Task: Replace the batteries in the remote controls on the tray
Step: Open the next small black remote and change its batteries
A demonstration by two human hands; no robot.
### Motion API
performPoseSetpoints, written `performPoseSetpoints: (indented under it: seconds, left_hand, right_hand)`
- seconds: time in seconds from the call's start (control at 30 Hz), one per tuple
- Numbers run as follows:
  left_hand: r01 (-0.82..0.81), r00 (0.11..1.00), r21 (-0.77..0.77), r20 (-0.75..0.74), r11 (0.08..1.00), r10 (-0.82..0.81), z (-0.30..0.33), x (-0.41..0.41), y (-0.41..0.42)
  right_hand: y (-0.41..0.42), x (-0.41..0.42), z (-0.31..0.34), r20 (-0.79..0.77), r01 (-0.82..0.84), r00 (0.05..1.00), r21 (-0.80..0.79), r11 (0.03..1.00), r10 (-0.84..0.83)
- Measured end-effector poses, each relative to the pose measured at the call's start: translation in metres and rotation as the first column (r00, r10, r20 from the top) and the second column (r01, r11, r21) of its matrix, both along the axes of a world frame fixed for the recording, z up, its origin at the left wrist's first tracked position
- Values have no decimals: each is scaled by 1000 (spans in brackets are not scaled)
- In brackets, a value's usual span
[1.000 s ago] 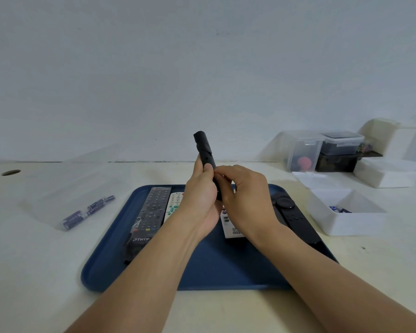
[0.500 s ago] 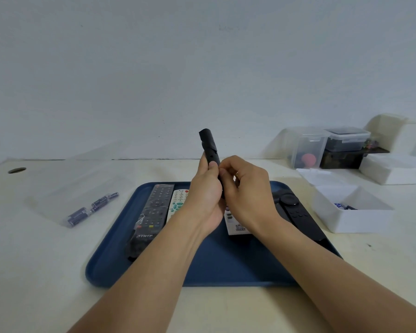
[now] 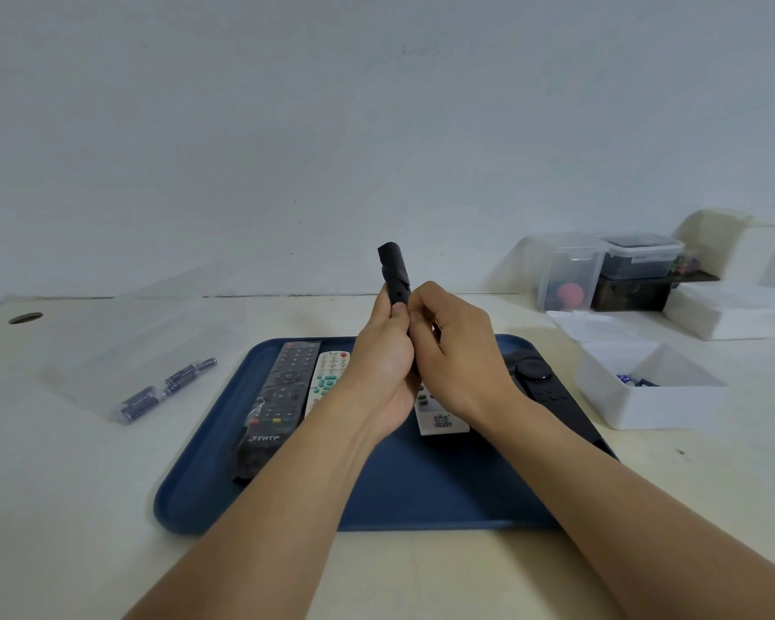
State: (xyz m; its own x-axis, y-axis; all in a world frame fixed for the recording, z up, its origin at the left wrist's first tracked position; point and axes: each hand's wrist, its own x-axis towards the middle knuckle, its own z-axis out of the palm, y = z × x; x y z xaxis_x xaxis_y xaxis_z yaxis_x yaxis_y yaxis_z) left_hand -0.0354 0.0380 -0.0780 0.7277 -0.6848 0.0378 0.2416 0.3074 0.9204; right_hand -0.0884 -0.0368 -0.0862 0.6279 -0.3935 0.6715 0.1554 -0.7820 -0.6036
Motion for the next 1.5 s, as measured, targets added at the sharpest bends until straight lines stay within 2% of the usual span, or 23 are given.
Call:
performPoseSetpoints:
  seconds: [0.2, 0.33, 0.5, 0.67, 0.77, 0.83, 0.93, 1.0, 1.03, 1.07, 1.1, 1.13, 1.17, 1.2, 1.23, 1.3, 1.37, 1.43, 1.5]
  left_hand:
    - [6, 1000, 11, 17, 1000, -6, 0, -1, 0]
    - [17, 1000, 14, 13, 1000, -17, 0, -2, 0]
    - [7, 999, -20, -36, 1000, -7, 2, 0, 1]
    - [-16, 995, -73, -104, 997, 8, 5, 3, 3]
    - [-7, 994, -83, -109, 997, -2, 6, 1, 3]
    - [6, 994, -102, -108, 995, -17, 8, 1, 2]
    - [-9, 996, -77, -92, 997, 2, 8, 4, 4]
    - [21, 996, -32, -87, 999, -24, 2, 3, 1]
    - [47, 995, -18, -83, 999, -48, 0, -1, -1]
    - [65, 996, -10, -68, 998, -65, -2, 0, 1]
    - [93, 994, -8, -61, 996, -93, -3, -6, -3]
    - [104, 993, -6, -58, 995, -104, -4, -7, -3]
    - [115, 992, 4, -49, 993, -114, -4, -10, -5]
    - [116, 992, 5, -43, 993, -115, -4, -11, -5]
    - [120, 992, 9, -35, 993, -120, -5, -13, -7]
    - [117, 993, 13, -32, 993, -116, -6, -14, -8]
    - [111, 994, 12, -21, 994, -110, -6, -15, -10]
    - [91, 996, 12, -15, 996, -91, -6, -13, -12]
    - [78, 997, 2, -18, 997, -78, -4, -11, -11]
  right_hand:
    - [0, -1, -1, 14, -5, 1000, 35, 999, 4]
    - [0, -3, 0, 46, -1, 999, 119, 993, -5]
    - [2, -7, 0, 65, -43, 997, 223, 974, 29]
    - [3, -7, 0, 59, -6, 998, 223, 975, -8]
    - [1, -8, 2, 35, -6, 999, 340, 940, -6]
    - [0, -8, 8, 83, -80, 996, 556, 828, 40]
    - [-22, -16, 32, 211, -210, 976, 848, 486, 53]
    - [-48, -34, 46, 297, -292, 955, 916, 276, 26]
    - [-63, -45, 50, 320, -314, 947, 924, 217, 9]
    - [-73, -52, 53, 293, -288, 956, 935, 209, 8]
    - [-88, -67, 54, 214, -202, 977, 939, 278, -16]
    - [-96, -76, 54, 79, -51, 996, 912, 408, -51]
    - [-106, -88, 52, -104, 168, 984, 808, 564, -144]
    - [-114, -96, 50, -281, 383, 923, 622, 683, -262]
    - [-122, -103, 46, -399, 541, 830, 408, 736, -389]
    - [-137, -107, 39, -507, 628, 706, 125, 768, -494]
    - [-145, -108, 32, -565, 625, 650, 15, 781, -509]
    - [-146, -108, 29, -542, 629, 639, -39, 776, -545]
    - [-142, -110, 33, -417, 642, 685, -42, 765, -598]
